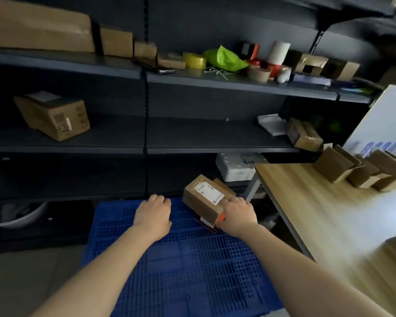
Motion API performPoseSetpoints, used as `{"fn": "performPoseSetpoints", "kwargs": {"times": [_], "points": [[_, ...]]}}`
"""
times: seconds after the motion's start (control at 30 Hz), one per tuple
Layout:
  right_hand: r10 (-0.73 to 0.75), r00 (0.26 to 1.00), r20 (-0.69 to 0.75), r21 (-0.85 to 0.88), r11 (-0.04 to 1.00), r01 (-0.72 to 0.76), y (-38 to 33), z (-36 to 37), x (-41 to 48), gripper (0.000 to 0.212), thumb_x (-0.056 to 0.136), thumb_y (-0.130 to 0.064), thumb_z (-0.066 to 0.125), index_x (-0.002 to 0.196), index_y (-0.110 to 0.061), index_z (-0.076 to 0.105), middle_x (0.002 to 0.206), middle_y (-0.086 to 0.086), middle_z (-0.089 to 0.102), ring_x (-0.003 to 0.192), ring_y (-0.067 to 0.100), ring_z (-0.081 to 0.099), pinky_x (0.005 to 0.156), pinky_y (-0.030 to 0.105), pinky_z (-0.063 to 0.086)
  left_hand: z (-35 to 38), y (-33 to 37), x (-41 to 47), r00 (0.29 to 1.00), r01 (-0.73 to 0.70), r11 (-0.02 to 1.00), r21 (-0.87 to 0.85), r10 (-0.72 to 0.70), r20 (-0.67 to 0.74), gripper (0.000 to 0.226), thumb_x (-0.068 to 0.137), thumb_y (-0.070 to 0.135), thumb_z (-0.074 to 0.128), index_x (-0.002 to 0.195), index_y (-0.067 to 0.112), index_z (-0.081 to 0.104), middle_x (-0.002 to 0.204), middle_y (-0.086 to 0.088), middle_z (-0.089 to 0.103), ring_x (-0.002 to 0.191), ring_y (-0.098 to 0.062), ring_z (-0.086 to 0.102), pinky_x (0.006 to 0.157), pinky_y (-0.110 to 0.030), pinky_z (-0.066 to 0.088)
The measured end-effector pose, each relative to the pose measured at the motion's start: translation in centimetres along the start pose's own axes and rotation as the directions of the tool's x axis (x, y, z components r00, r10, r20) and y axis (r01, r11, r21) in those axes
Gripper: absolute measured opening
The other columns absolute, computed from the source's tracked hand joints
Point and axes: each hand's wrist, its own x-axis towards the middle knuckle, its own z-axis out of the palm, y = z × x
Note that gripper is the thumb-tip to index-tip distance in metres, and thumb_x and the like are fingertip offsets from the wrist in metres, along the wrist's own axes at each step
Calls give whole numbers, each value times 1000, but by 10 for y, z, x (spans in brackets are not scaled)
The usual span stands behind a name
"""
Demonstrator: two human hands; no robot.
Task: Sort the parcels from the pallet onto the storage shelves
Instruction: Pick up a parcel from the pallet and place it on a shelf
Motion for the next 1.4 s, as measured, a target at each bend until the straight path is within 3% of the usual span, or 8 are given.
{"fn": "performPoseSetpoints", "kwargs": {"times": [0.27,0.5,0.6,0.73,0.83,0.97,1.13,1.4], "points": [[26,994,103,36,999,-29,71,48,95,62,87,-44,62,142,-24,42,140,6,47,130,27,41,106,42,35,59,58,98,982,59,987,-147,-32,184,66,92,49,52,145,13,35,145,-4,40,135,-22,32,108,-36,36],[-30,994,110,171,985,11,121,102,190,61,91,-42,58,145,-22,38,139,9,46,128,29,41,103,42,40,126,102,175,944,280,892,-354,-189,270,62,94,51,49,142,12,38,144,-6,41,134,-23,34,104,-37,40],[-30,996,82,294,956,5,130,130,228,57,90,-47,56,140,-20,45,136,8,47,126,28,42,101,42,42,159,114,201,900,428,740,-519,-296,320,63,94,54,48,140,13,38,140,-8,45,131,-24,38,102,-40,42],[29,992,120,543,835,-90,131,167,264,56,97,-49,45,144,-20,39,136,8,51,121,29,50,94,39,45,193,129,222,806,578,341,-742,-383,452,74,97,53,42,153,13,15,153,-9,35,138,-26,36,106,-36,35],[128,975,180,736,641,-220,128,182,272,46,103,-39,36,145,-22,41,131,6,58,112,27,57,86,34,44,214,137,228,816,535,131,-834,-336,471,71,97,55,39,154,29,4,154,2,34,139,-22,35,111,-40,30],[164,985,44,809,573,-132,117,195,255,32,100,-37,45,124,-22,61,109,2,67,91,20,63,75,35,50,226,138,217,832,450,-83,-889,-323,451,68,95,56,43,150,49,4,151,12,37,134,-17,42,109,-48,39],[94,990,-104,866,499,44,81,177,207,31,97,-33,54,126,-25,61,115,-8,61,105,11,57,87,31,49,199,119,171,797,353,-258,-899,-421,434,65,94,48,50,150,44,16,141,14,47,124,-12,50,105,-44,42],[-111,985,-132,906,391,165,-7,137,140,41,98,-39,51,138,-32,53,114,-7,52,108,12,50,91,29,45,130,73,70,652,178,-356,-917,-655,381,36,97,36,52,126,54,39,126,21,56,117,-7,54,105,-41,42]]}}
